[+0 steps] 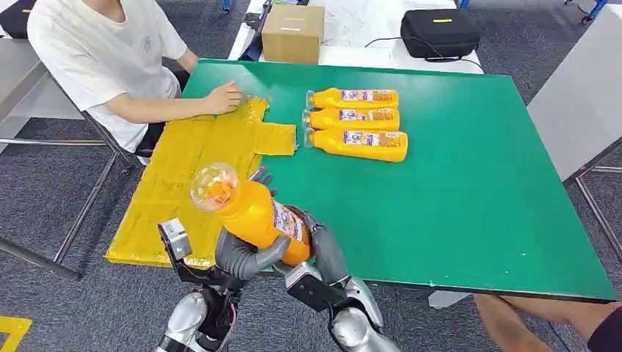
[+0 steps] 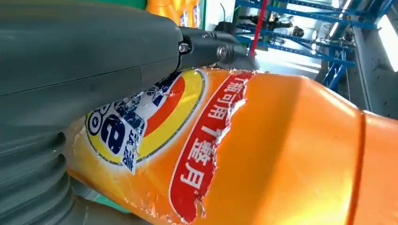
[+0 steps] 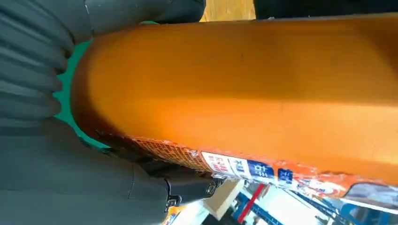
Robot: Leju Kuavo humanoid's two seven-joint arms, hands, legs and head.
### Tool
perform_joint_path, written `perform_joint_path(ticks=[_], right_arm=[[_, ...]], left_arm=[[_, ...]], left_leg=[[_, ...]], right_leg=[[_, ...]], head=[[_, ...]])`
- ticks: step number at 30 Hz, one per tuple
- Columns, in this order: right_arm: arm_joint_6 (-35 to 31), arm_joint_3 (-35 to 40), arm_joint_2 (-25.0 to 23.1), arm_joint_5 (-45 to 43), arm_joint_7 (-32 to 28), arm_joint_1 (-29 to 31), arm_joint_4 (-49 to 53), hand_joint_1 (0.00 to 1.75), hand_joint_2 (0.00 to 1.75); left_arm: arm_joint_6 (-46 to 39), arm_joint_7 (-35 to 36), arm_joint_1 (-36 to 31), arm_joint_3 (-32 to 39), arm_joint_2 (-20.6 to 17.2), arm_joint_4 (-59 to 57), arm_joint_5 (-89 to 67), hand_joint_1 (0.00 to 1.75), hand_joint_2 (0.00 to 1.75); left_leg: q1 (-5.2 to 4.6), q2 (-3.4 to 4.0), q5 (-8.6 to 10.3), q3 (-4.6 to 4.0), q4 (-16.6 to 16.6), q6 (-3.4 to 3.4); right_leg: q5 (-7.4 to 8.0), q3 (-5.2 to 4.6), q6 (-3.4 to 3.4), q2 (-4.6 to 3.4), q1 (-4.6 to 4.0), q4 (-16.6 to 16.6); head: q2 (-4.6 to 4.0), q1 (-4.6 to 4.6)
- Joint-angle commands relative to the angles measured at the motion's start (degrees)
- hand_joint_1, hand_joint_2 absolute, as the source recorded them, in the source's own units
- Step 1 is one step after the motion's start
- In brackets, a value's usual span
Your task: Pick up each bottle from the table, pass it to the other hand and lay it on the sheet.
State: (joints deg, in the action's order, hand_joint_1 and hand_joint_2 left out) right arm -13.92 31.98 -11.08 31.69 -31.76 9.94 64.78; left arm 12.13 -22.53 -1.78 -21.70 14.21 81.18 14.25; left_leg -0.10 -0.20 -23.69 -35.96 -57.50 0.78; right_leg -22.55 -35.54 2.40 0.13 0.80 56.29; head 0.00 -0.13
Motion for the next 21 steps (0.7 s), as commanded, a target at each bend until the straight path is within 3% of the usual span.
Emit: perform_joint_path(ticks=[1, 2, 3, 17, 18, 20, 21], right_arm=[[3.16, 4.02, 0.34, -0.59, 0.30, 2.85, -3.69, 0.00, 1.75], [2.75, 4.08, 0.27, -0.74, -0.62, 2.56, -3.13, 0.00, 1.75], [3.04, 3.86, 0.12, -1.22, -0.77, 2.31, -2.77, 0.00, 0.00], [4.45, -0.75, 0.28, -6.01, -2.40, 0.36, 3.88, 0.00, 0.00], [4.26, -1.65, 0.42, -6.38, -2.52, -0.26, 5.40, 0.00, 0.00], [-3.49, -3.97, 0.34, -7.10, -8.24, -3.24, 13.55, 0.00, 0.00], [-3.50, -4.37, 0.61, -8.83, -8.24, -4.27, 16.41, 0.00, 0.00]], left_arm=[[4.06, 0.23, -2.02, -2.40, -1.96, -4.15, 2.66, 1.75, 1.75], [5.83, 0.55, -2.09, -2.33, -2.00, -4.61, 4.14, 1.75, 1.75], [6.22, 0.53, -2.08, -2.21, -1.96, -4.87, 4.29, 1.75, 1.75], [11.79, -0.06, -2.22, 1.85, -1.63, -7.08, 8.99, 1.75, 1.75], [8.27, -1.82, -2.28, 2.60, -1.74, -6.58, 4.64, 1.75, 1.75], [-5.73, -5.47, -3.60, 5.08, -1.26, -6.12, -9.97, 1.75, 1.75], [-9.85, -6.01, -4.45, 6.19, -1.12, -6.69, -14.08, 1.75, 1.75]], left_leg=[[0.03, 0.06, -0.12, 0.34, 0.04, -0.06], [0.03, 0.08, -0.09, 0.28, 0.06, -0.05], [0.00, 0.04, -0.07, 0.24, 0.06, -0.04], [0.03, 0.02, -0.10, 0.26, 0.04, -0.06], [0.01, -0.03, -0.06, 0.18, 0.04, -0.04], [0.03, -0.06, -0.09, 0.20, 0.01, -0.06], [0.05, -0.12, -0.14, 0.26, -0.03, -0.07]], right_leg=[[-0.10, 0.33, -0.09, -0.05, -0.04, -0.05], [-0.07, 0.26, -0.07, -0.07, -0.03, -0.06], [-0.06, 0.22, -0.06, -0.03, -0.01, -0.05], [-0.09, 0.25, -0.08, -0.01, -0.03, -0.04], [-0.07, 0.18, -0.06, 0.03, -0.01, -0.03], [-0.11, 0.21, -0.08, 0.07, -0.04, -0.01], [-0.18, 0.29, -0.10, 0.13, -0.05, 0.03]], head=[[0.00, 0.00], [0.00, 0.00], [0.00, 0.02], [0.00, 0.00], [0.00, 0.00], [0.00, 0.00], [0.00, 0.00]])
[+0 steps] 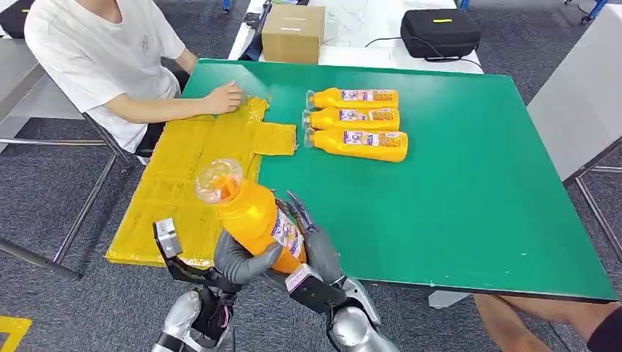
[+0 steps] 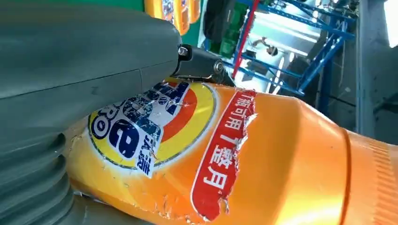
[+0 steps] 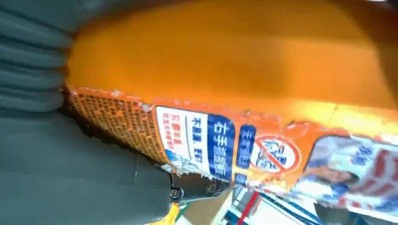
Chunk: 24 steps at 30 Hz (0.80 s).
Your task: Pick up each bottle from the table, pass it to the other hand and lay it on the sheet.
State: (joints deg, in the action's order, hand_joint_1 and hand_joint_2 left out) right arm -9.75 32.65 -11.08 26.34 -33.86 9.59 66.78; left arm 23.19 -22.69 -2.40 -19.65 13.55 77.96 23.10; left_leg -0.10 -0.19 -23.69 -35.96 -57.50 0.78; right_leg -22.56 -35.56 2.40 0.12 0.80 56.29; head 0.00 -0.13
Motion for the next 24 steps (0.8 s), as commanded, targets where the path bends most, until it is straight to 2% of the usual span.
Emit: perform_joint_path(ticks=[1, 2, 7, 9, 10, 11, 14, 17, 20, 22, 24], right_arm=[[-14.69, -3.09, 2.68, -5.13, -6.14, -4.57, 22.09, 0.00, 0.00], [-14.47, -3.52, 2.97, -5.25, -6.14, -4.86, 22.71, 0.00, 0.00], [-13.78, -4.05, 2.64, -4.99, -6.14, -4.88, 22.73, 0.00, 0.00], [-20.68, -2.37, 3.70, -7.56, -6.14, -4.32, 25.26, 0.00, 0.00], [-26.32, -1.94, 5.03, -11.08, -6.14, -4.07, 28.80, 0.00, 0.00], [-27.57, -2.57, 5.88, -12.28, -6.14, -4.02, 31.24, 0.00, 0.00], [-24.81, -5.19, 5.57, -15.09, -6.14, -4.98, 33.23, 0.00, 0.00], [-23.25, -5.15, 4.69, -15.30, -6.14, -5.01, 31.94, 0.00, 0.00], [-19.03, -5.11, 3.59, -18.12, -6.14, -4.62, 28.97, 0.00, 0.00], [-18.14, -5.17, 3.10, -18.41, -6.14, -4.22, 27.91, 0.00, 0.00], [-15.10, -4.99, 2.38, -19.10, -6.14, -3.47, 25.56, 0.00, 0.00]], left_arm=[[-29.76, -7.37, -4.68, 6.53, -0.43, -4.48, -31.08, 1.75, 1.75], [-29.40, -7.56, -5.27, 7.69, -0.65, -5.24, -31.03, 1.75, 1.75], [-28.59, -8.14, -5.21, 8.69, -0.26, -5.73, -31.62, 1.75, 1.75], [-33.27, -8.48, -5.19, 10.25, 0.39, -6.03, -34.91, 1.75, 1.75], [-35.87, -8.60, -5.83, 12.28, -0.02, -7.13, -35.77, 1.75, 1.75], [-36.15, -8.73, -6.50, 14.16, -0.66, -8.09, -35.57, 1.75, 1.75], [-36.60, -9.59, -7.82, 18.26, -1.07, -11.24, -36.47, 1.75, 1.75], [-39.22, -10.50, -8.83, 18.14, -2.61, -15.21, -41.87, 1.75, 1.75], [-49.84, -5.15, -13.51, 15.09, -6.26, -26.60, -60.30, 1.75, 1.75], [-50.80, -4.75, -15.58, 15.14, -7.00, -31.09, -62.73, 1.75, 1.75], [-55.49, -1.81, -19.46, 13.29, -9.33, -40.58, -72.38, 1.75, 1.75]], left_leg=[[0.05, -0.15, -0.11, 0.19, -0.04, -0.06], [0.00, -0.11, -0.03, -0.02, -0.05, -0.04], [0.00, -0.08, -0.01, 0.07, 0.04, -0.03], [0.02, -0.04, -0.05, 0.11, 0.02, -0.04], [0.06, -0.03, -0.14, 0.29, 0.00, -0.06], [0.00, 0.00, -0.09, 0.14, -0.01, -0.04], [0.02, -0.04, -0.07, 0.20, 0.03, -0.05], [0.02, 0.02, -0.08, 0.30, 0.09, -0.06], [0.03, -0.11, -0.03, 0.32, 0.13, -0.08], [-0.02, -0.04, 0.03, 0.18, 0.13, -0.05], [0.02, 0.03, -0.01, 0.23, 0.10, -0.07]], right_leg=[[-0.16, 0.24, -0.09, 0.16, -0.05, 0.05], [-0.07, 0.00, -0.06, 0.12, 0.00, 0.07], [-0.04, 0.06, -0.05, 0.07, -0.01, -0.03], [-0.06, 0.11, -0.05, 0.03, -0.03, -0.03], [-0.15, 0.30, -0.09, 0.03, -0.07, -0.03], [-0.09, 0.12, -0.06, -0.01, -0.01, 0.02], [-0.09, 0.21, -0.07, 0.05, -0.03, -0.04], [-0.08, 0.26, -0.09, -0.02, -0.03, -0.07], [-0.09, 0.31, -0.10, 0.12, -0.03, -0.09], [-0.02, 0.14, -0.05, 0.04, 0.02, -0.07], [-0.02, 0.19, -0.08, -0.04, -0.02, -0.07]], head=[[0.00, 0.00], [0.00, -0.02], [0.00, 0.00], [0.00, 0.00], [0.00, 0.02], [0.00, 0.00], [0.00, 0.00], [0.00, 0.00], [0.00, -0.02], [0.00, 0.00], [0.00, 0.00]])
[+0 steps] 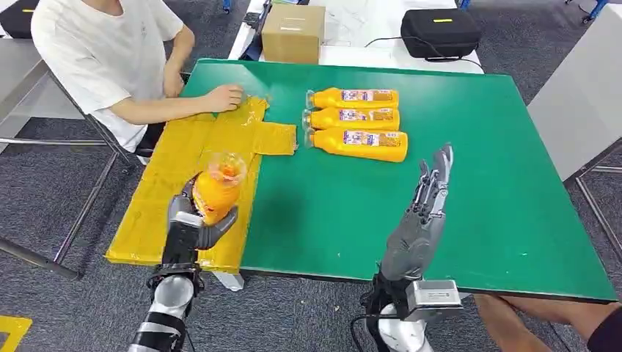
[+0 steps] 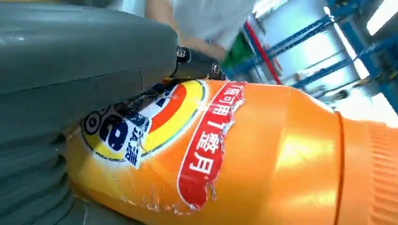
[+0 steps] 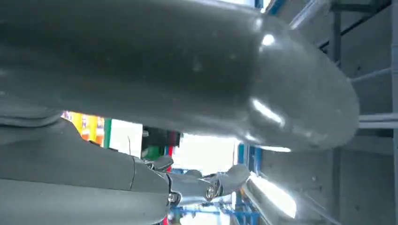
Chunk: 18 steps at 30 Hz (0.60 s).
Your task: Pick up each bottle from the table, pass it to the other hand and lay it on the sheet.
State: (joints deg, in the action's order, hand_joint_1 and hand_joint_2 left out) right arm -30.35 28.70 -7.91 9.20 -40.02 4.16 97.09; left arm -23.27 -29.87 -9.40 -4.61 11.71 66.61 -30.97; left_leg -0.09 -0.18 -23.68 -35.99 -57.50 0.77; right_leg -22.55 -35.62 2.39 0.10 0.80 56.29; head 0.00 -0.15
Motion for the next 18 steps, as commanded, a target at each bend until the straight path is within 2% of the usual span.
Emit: perform_joint_path(ticks=[1, 5, 7, 8, 18], right_arm=[[6.68, -1.15, -1.28, -2.12, 0.02, 2.10, -5.92, 0.00, 0.00], [9.11, -0.84, -2.21, -2.30, 0.02, 2.24, -8.62, 0.00, 0.00], [9.48, -0.79, -2.16, -2.62, 0.02, 1.85, -9.11, 0.00, 0.00], [9.48, -0.79, -2.16, -2.62, 0.02, 1.85, -9.11, 0.00, 0.00], [9.48, -0.79, -2.16, -2.62, 0.02, 1.85, -9.11, 0.00, 0.00]], left_arm=[[-9.11, 5.73, -13.52, -1.48, -8.13, -32.03, -19.65, 1.75, 1.75], [-8.52, 6.25, -15.92, 0.04, -10.48, -39.66, -22.13, 1.75, 1.75], [-8.65, 5.98, -15.88, 0.52, -11.31, -41.46, -22.69, 1.75, 1.75], [-8.65, 5.98, -15.88, 0.52, -11.31, -41.46, -22.69, 1.75, 1.75], [-8.65, 5.98, -15.88, 0.52, -11.31, -41.46, -22.69, 1.75, 1.75]], left_leg=[[0.03, 0.01, -0.04, 0.41, 0.15, -0.08], [0.07, 0.09, -0.07, 0.52, 0.16, -0.11], [0.03, 0.13, -0.04, 0.30, 0.10, -0.06], [0.05, 0.18, -0.10, 0.52, 0.16, -0.09], [0.04, 0.23, -0.09, 0.52, 0.12, -0.10]], right_leg=[[-0.05, 0.38, -0.11, -0.01, -0.03, -0.11], [-0.07, 0.50, -0.14, -0.08, -0.07, -0.13], [-0.02, 0.26, -0.07, -0.13, -0.03, -0.05], [-0.06, 0.47, -0.11, -0.17, -0.05, -0.12], [0.00, 0.45, -0.09, -0.21, -0.04, -0.06]], head=[[0.00, 0.02], [0.00, 0.00], [0.00, 0.02], [0.00, 0.02], [0.00, 0.02]])
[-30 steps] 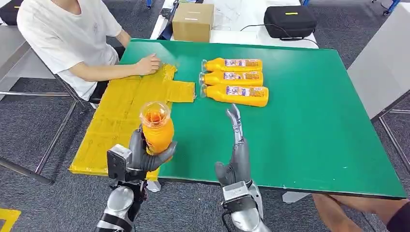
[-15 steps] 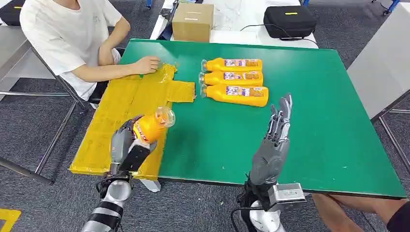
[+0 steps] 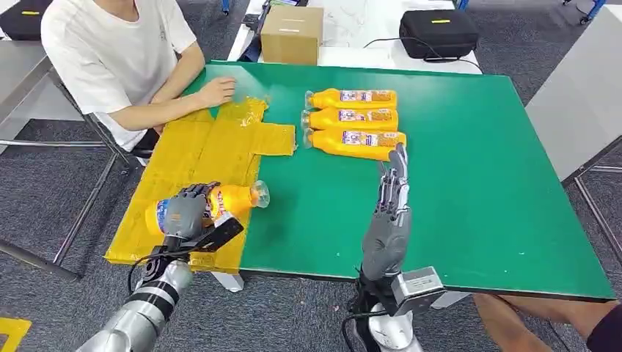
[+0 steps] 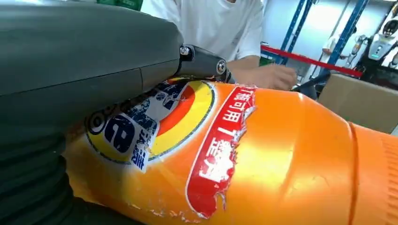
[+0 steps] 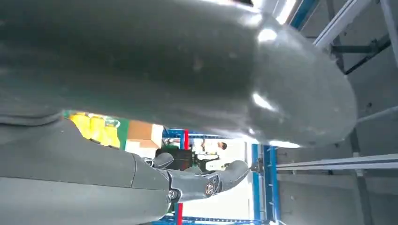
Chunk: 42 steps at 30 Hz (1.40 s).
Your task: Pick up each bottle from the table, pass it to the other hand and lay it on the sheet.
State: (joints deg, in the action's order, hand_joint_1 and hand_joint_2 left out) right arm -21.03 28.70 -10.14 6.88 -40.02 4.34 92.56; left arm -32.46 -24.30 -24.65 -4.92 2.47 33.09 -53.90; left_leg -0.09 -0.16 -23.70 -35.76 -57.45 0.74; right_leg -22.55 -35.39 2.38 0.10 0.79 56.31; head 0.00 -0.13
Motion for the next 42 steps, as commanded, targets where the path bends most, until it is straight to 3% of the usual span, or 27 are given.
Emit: perform_joint_path(ticks=[1, 2, 3, 4, 5, 6, 9, 15, 22, 25, 28, 31, 34, 37, 38, 42], right_arm=[[0.15, -0.79, 0.07, -0.31, 0.02, 1.67, -4.59, 0.00, 0.00], [0.15, -0.79, 0.07, -0.31, 0.02, 1.67, -4.59, 0.00, 0.00], [0.15, -0.79, 0.07, -0.31, 0.02, 1.67, -4.59, 0.00, 0.00], [0.53, -0.85, 0.16, -0.59, 0.02, 1.68, -4.61, 0.00, 0.00], [0.65, -0.80, 0.14, -0.57, 0.02, 1.73, -4.68, 0.00, 0.00], [1.01, -0.88, 0.07, -0.96, 0.02, 1.84, -4.85, 0.00, 0.00], [1.65, -0.98, -0.07, -1.34, 0.02, 2.11, -5.48, 0.00, 0.00], [3.25, -2.49, -0.24, -2.41, 0.02, 2.28, -6.29, 0.00, 0.00], [4.01, -3.53, -0.30, -2.48, 0.02, 2.46, -6.51, 0.00, 0.00], [4.30, -3.84, -0.80, -2.29, 0.02, 3.09, -7.19, 0.00, 0.00], [3.71, -4.40, -0.98, -1.38, 0.02, 2.99, -7.61, 0.00, 0.00], [-1.68, -3.25, 0.49, 5.99, 0.02, 3.25, -10.47, 0.00, 0.00], [-3.15, -5.52, 0.81, 11.34, 0.02, 2.96, -12.74, 0.00, 0.00], [-2.96, -6.41, 2.20, 19.45, 3.12, 3.39, -15.39, 0.00, 0.00], [-3.22, -5.67, 3.97, 26.50, 7.21, 4.21, -18.43, 0.00, 0.00], [-3.46, -6.66, 4.05, 26.18, 5.58, 4.55, -20.93, 0.00, 0.00]], left_arm=[[0.54, 0.42, -0.63, 0.82, -2.07, -7.94, 0.24, 1.75, 1.75], [0.54, 0.42, -0.63, 0.82, -2.07, -7.94, 0.24, 1.75, 1.75], [0.54, 0.42, -0.63, 0.82, -2.07, -7.94, 0.24, 1.59, 1.75], [1.20, -0.08, -0.66, 0.87, -1.91, -8.25, 0.18, 1.03, 1.75], [1.90, -0.59, -0.71, 0.74, -1.86, -8.40, -0.02, 0.10, 1.75], [3.70, -1.92, -0.65, 0.80, -1.70, -8.34, 0.26, 0.03, 1.75], [5.28, -3.37, -0.16, -0.46, -1.60, -8.09, -0.97, 0.00, 1.75], [20.62, -5.04, 2.26, -3.46, -2.79, -7.29, -2.51, 0.00, 1.75], [27.07, -6.84, 4.22, -3.71, -4.38, -5.90, -1.25, 0.00, 1.75], [29.64, -8.65, 4.08, -2.38, -3.36, -3.50, 1.65, 0.00, 1.75], [28.19, -13.41, 6.48, 2.11, 0.15, 6.07, 9.69, 0.00, 1.75], [30.33, -14.10, 9.46, 6.82, 5.62, 21.22, 23.36, 0.00, 1.75], [33.47, -10.45, 10.60, 8.47, 9.03, 33.85, 39.34, 0.00, 1.75], [35.25, -9.54, 10.95, 9.09, 9.13, 39.32, 48.23, 0.00, 1.75], [36.10, -9.02, 11.48, 9.17, 8.38, 41.27, 50.86, 0.00, 1.75], [36.33, -8.67, 12.25, 9.23, 7.65, 42.10, 51.68, 0.00, 1.75]], left_leg=[[0.03, 0.22, -0.10, 0.40, 0.10, -0.09], [0.02, 0.26, -0.12, 0.48, 0.10, -0.10], [0.06, 0.26, -0.13, 0.55, 0.11, -0.12], [0.07, 0.26, -0.13, 0.57, 0.08, -0.12], [0.01, 0.17, -0.08, 0.53, 0.08, -0.08], [0.03, 0.23, -0.11, 0.61, 0.10, -0.10], [0.05, 0.31, -0.12, 0.68, 0.12, -0.11], [0.06, 0.15, -0.07, 0.60, 0.10, -0.07], [0.00, -0.12, -0.11, 1.02, 0.16, -0.08], [-0.02, -0.29, -0.36, 1.48, 0.17, -0.07], [-0.01, -0.35, -0.42, 1.55, 0.18, -0.20], [0.02, -0.52, -0.29, 1.51, 0.13, -0.03], [0.07, -0.74, -0.31, 1.35, -0.05, 0.05], [0.10, -0.80, -0.22, 0.92, -0.15, 0.09], [0.13, -0.64, -0.31, 0.89, -0.19, 0.09], [0.09, -0.19, -0.36, 0.96, 0.01, 0.07]], right_leg=[[-0.02, 0.30, -0.09, -0.22, -0.03, -0.09], [-0.03, 0.36, -0.11, -0.25, -0.03, -0.07], [-0.03, 0.44, -0.13, -0.24, -0.08, -0.10], [-0.03, 0.47, -0.14, -0.25, -0.09, -0.09], [-0.04, 0.42, -0.11, -0.15, -0.04, -0.04], [-0.05, 0.49, -0.15, -0.20, -0.08, -0.06], [-0.04, 0.54, -0.18, -0.23, -0.10, -0.10], [-0.10, 0.57, -0.13, -0.14, -0.05, -0.06], [-0.28, 1.13, -0.12, 0.17, 0.01, -0.13], [-0.56, 1.65, -0.25, 0.35, 0.02, -0.13], [-0.53, 1.75, -0.28, 0.41, 0.01, -0.14], [-0.54, 1.71, -0.25, 0.59, -0.02, -0.16], [-0.58, 1.62, -0.12, 0.84, -0.07, -0.10], [-0.55, 1.24, -0.08, 0.91, -0.11, -0.06], [-0.56, 1.18, -0.08, 0.75, -0.14, -0.08], [-0.43, 1.20, -0.18, 0.47, -0.10, -0.18]], head=[[0.00, -0.02], [0.00, 0.00], [0.00, 0.00], [0.00, 0.00], [0.00, -0.02], [0.00, 0.00], [0.00, 0.00], [0.00, 0.00], [0.00, 0.00], [0.00, 0.00], [0.00, 0.00], [0.00, 0.00], [0.00, 0.00], [0.00, -0.04], [0.00, -0.02], [0.00, -0.02]])
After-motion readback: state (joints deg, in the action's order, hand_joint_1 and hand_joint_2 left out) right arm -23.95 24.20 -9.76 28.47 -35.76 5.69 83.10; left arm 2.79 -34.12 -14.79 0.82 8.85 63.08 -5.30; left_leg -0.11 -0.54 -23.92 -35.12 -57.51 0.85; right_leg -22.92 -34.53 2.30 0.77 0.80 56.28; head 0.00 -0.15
